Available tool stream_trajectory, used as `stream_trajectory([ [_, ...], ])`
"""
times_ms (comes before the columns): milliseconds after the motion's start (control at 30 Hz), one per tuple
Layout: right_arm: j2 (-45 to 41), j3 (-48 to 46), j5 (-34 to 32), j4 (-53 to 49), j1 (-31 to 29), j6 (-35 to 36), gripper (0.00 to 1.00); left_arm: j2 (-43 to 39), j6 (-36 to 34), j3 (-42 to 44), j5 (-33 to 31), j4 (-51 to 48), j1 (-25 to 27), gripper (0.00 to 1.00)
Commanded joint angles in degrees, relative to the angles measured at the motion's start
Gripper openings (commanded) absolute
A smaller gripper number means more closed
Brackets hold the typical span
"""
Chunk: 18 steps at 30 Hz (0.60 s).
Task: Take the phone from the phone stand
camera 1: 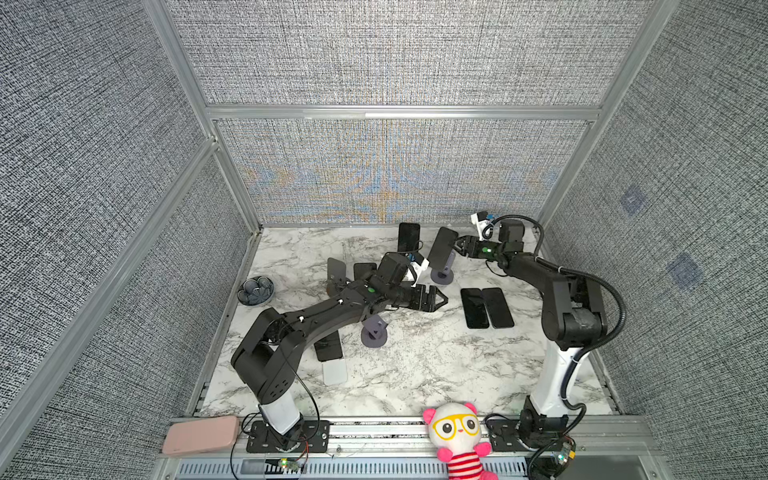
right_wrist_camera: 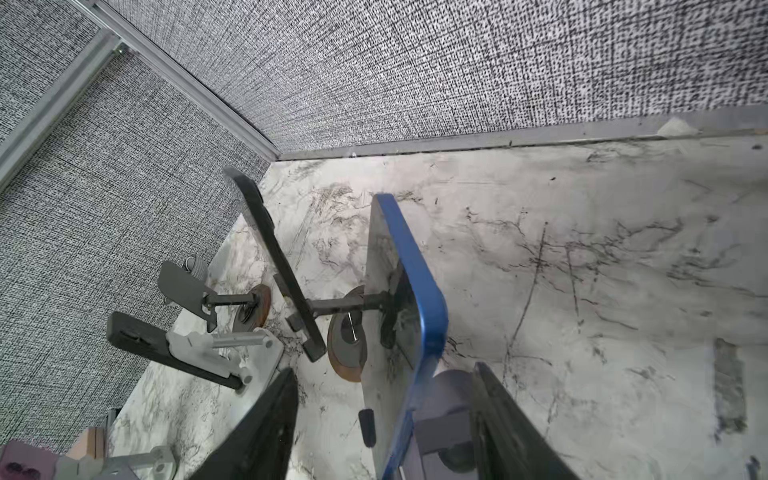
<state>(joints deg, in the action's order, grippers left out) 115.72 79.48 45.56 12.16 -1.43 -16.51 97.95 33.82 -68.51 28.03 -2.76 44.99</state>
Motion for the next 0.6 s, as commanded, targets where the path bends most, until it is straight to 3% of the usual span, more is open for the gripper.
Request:
stream_trajectory([
  [0, 1.18, 1.81, -1.22, 0.35, -0.28, -0.27, 0.59, -0.37, -1.25, 0.05, -0.03, 0.3, -0.08, 0.93],
  [567, 3.7, 4.41, -0.25, 0.91, -0.35, -0.3, 0.32, 0.29, -0.95, 0.16, 0.53, 0.83, -0.08, 0.93],
])
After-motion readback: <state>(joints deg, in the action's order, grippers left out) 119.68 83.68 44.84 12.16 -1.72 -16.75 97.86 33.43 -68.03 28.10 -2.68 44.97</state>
